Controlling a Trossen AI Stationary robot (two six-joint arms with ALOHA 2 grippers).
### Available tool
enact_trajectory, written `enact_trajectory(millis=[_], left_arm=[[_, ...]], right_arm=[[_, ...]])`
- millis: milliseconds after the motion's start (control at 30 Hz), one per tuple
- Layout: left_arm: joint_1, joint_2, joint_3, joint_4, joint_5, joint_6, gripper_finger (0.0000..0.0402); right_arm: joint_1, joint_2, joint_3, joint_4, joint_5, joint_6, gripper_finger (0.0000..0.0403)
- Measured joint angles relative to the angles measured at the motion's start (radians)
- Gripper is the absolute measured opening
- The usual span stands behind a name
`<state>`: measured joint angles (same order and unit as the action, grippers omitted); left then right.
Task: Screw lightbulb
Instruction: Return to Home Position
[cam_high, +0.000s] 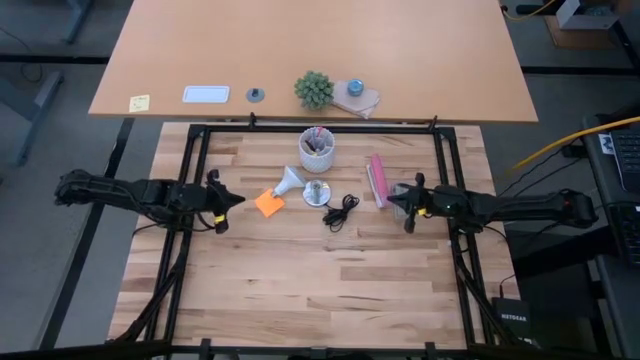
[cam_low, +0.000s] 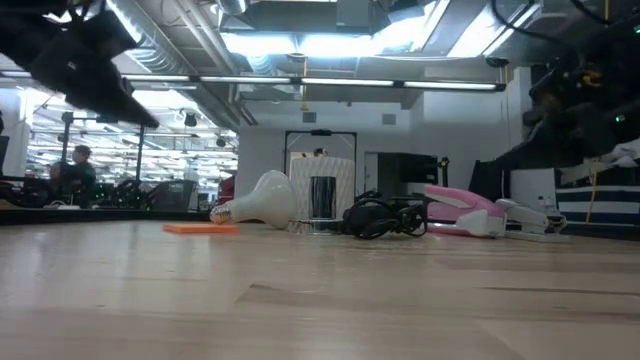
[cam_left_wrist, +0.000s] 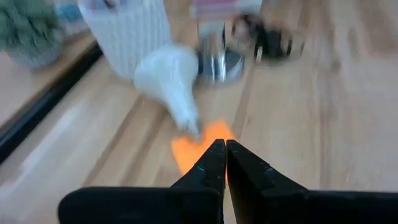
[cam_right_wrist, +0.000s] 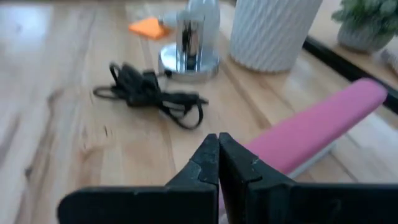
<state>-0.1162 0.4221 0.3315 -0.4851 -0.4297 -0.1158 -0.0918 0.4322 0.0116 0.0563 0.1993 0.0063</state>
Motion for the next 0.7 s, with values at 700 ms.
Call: enact_trajectory(millis=[700], left_arm=[[0.0,-0.319,-0.195,0.107,0.0,-0.038,0.0005]], right_arm=[[0.0,-0.29,-0.002,-0.002,0.0,-0.003,0.0003]])
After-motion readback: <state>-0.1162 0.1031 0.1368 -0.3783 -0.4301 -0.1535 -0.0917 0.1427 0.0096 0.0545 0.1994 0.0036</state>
